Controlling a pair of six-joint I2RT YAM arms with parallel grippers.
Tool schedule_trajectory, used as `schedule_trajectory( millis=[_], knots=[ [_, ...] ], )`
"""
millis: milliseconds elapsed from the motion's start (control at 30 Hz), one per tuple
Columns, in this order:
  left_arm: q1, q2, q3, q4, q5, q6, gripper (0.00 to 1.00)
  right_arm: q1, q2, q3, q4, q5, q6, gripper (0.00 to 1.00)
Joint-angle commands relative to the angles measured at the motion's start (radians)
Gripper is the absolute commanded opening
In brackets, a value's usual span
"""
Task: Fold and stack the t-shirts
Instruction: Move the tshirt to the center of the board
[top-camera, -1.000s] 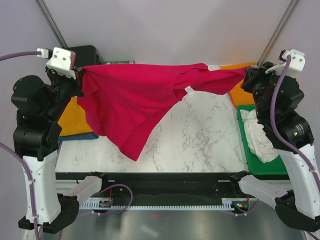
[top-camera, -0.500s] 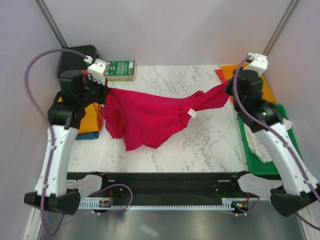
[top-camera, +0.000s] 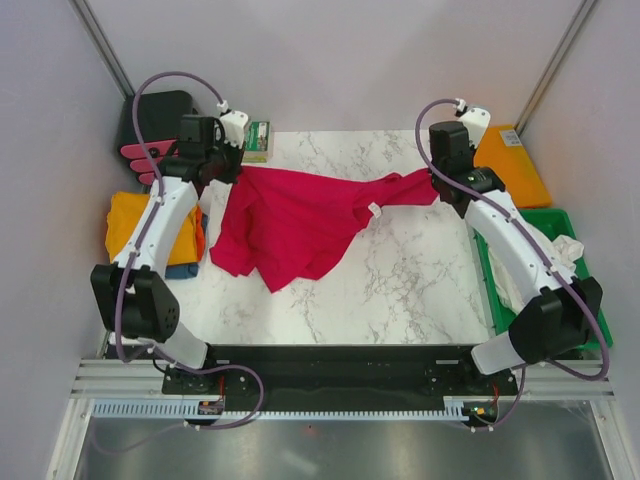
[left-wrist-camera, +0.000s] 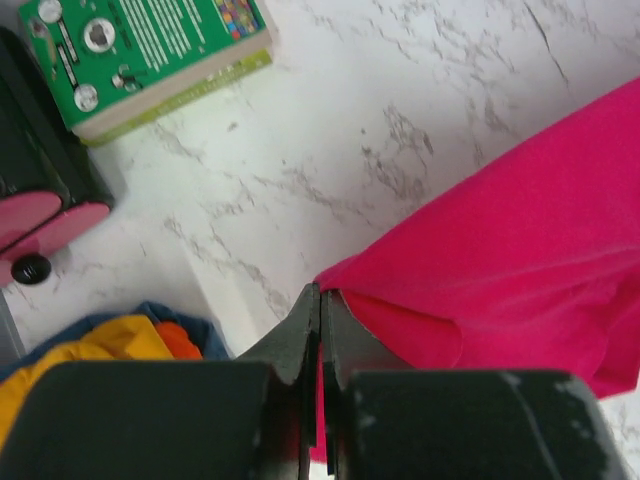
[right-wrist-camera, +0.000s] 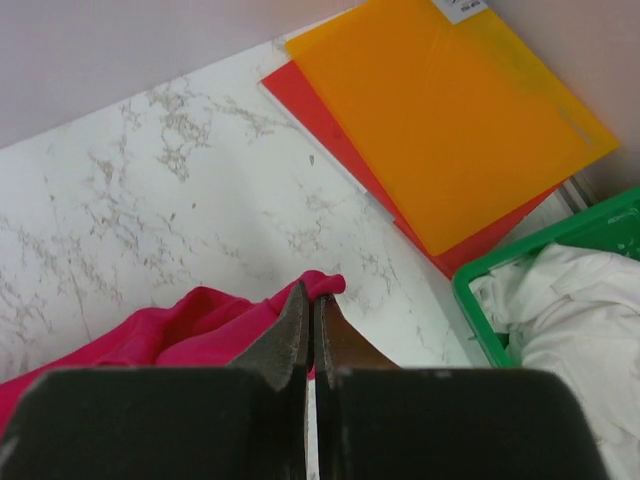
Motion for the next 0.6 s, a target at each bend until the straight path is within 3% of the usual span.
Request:
schedule_trajectory(
  millis=[0,33,67,133,167,233,267,333,400,467,500,533,567],
  knots=[
    [0.005,0.093,0.118,0.087,-0.03,0.001,0.04,-0.023,0.084,0.101,0.078,0.039,0.011,0.0],
    [0.005,0.108,0.127,0.085,-0.033,0.001,0.11,-0.024,0.109,0.118,0.069,0.019,0.013,0.11],
    [0.005,0.139,0.133,0.087,-0.044,-0.003,0.28,-0.024,0.133,0.137,0.037,0.0,0.013,0.3],
    [0.006,0.151,0.126,0.085,-0.051,-0.003,0.47,-0.015,0.172,0.152,0.027,-0.051,0.023,0.42],
    [0.006,0.147,0.118,0.085,-0.068,-0.011,0.63,-0.009,0.17,0.142,0.036,-0.065,0.023,0.54],
    [0.011,0.127,0.081,0.094,-0.07,-0.014,0.77,0.023,0.156,0.1,0.053,-0.08,0.01,0.72],
    [0.012,0.101,0.063,0.102,-0.073,-0.019,0.9,0.036,0.15,0.085,0.061,-0.088,0.005,0.77],
    [0.02,0.073,0.018,0.117,-0.088,-0.023,0.98,0.08,0.146,0.043,0.061,-0.106,0.0,0.81],
    [0.031,0.028,-0.009,0.118,-0.087,-0.025,0.98,0.143,0.132,-0.024,0.075,-0.151,-0.004,0.81],
    [0.035,-0.017,-0.068,0.114,-0.096,-0.02,0.98,0.204,0.115,-0.111,0.114,-0.214,0.003,0.71],
    [0.037,-0.067,-0.094,0.114,-0.096,-0.02,0.97,0.274,0.112,-0.14,0.131,-0.231,0.01,0.63],
    [0.038,-0.095,-0.152,0.114,-0.09,-0.017,0.96,0.31,0.11,-0.168,0.157,-0.244,0.035,0.41],
    [0.046,-0.12,-0.181,0.114,-0.087,-0.019,0.95,0.345,0.119,-0.203,0.168,-0.266,0.049,0.27]
  ],
)
